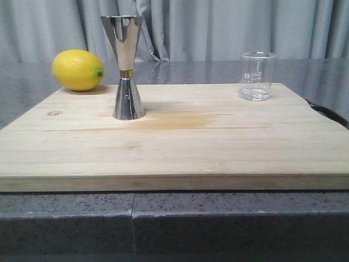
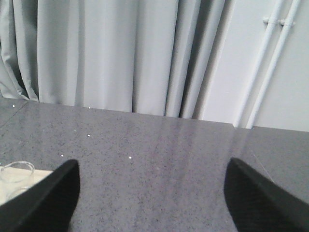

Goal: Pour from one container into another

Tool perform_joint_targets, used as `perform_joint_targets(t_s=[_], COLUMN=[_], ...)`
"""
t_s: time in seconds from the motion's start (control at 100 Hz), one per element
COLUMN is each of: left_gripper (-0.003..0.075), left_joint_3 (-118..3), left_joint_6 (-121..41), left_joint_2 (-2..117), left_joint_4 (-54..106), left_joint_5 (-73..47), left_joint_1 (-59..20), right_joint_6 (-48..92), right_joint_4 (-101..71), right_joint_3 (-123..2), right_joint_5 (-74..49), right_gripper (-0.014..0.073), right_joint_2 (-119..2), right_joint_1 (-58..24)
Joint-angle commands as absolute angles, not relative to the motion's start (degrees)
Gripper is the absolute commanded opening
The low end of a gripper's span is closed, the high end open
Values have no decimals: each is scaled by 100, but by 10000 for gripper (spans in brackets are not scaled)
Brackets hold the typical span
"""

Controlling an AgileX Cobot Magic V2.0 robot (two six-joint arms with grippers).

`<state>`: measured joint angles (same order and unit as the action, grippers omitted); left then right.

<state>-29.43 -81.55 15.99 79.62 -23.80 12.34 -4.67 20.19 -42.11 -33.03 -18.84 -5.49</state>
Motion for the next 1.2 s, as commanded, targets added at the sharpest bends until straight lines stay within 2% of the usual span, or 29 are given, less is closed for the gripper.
perform_joint_targets(t_s=[0.0, 0.19, 0.41, 0.52, 0.61, 0.8, 0.89, 1.19], left_gripper=[369, 369, 365, 308, 214, -22, -19, -19], left_joint_3=[-2758, -2217, -2156, -2156, -2156, -2156, -2156, -2156], left_joint_6=[-8114, -8114, -8114, -8114, -8114, -8114, -8114, -8114], left_joint_2=[1452, 1283, 1283, 1283, 1283, 1283, 1283, 1283], left_joint_4=[8195, 8221, 8339, 8703, 8909, 8921, 8931, 8944], left_joint_5=[-2116, -1817, -1706, -1572, -1553, -1553, -1553, -1553], left_joint_1=[1237, 1237, 1237, 1237, 1237, 1237, 1237, 1237], right_joint_6=[-448, -448, -448, -448, -448, -448, -448, -448], right_joint_4=[2157, 2157, 2157, 2157, 2157, 2157, 2157, 2146], right_joint_3=[-4093, -3508, -3299, -3299, -3299, -3299, -3299, -3287], right_joint_5=[-3012, -2945, -2900, -2857, -2846, -2846, -2846, -2903], right_gripper=[531, 531, 531, 518, 429, 91, -65, -71], right_joint_2=[-1725, -1415, -1413, -1413, -1413, -1413, -1413, -1413], right_joint_1=[-508, -508, -508, -508, -508, -508, -508, -508])
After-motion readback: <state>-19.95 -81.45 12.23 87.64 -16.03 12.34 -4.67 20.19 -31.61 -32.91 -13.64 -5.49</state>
